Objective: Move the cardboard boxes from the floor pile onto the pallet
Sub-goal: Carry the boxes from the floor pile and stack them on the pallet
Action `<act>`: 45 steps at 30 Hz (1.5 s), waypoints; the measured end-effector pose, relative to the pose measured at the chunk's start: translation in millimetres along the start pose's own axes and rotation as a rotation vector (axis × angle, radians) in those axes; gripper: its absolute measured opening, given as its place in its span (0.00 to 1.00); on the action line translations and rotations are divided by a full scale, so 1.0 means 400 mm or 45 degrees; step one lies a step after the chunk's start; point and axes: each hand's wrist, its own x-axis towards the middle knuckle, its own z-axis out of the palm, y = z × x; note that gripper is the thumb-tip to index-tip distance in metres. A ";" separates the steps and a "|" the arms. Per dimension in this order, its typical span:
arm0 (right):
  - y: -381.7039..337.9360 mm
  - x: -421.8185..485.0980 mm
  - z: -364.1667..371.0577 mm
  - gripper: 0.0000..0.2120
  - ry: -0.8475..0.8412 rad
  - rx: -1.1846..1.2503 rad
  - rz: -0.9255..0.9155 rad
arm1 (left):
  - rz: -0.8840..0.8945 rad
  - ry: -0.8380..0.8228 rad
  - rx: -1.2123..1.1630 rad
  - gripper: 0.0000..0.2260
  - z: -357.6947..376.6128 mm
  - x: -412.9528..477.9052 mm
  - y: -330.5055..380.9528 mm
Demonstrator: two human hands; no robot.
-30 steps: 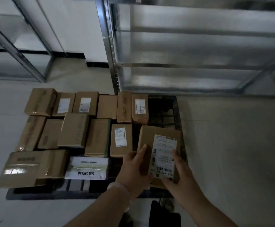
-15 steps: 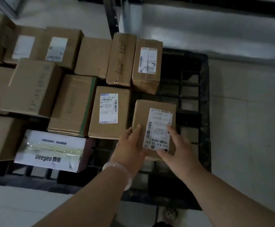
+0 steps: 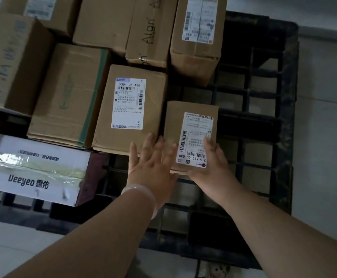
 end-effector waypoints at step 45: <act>-0.957 -0.943 -0.332 0.47 -0.121 -1.223 -1.102 | -0.604 0.563 -0.377 0.42 -1.024 -0.871 -0.159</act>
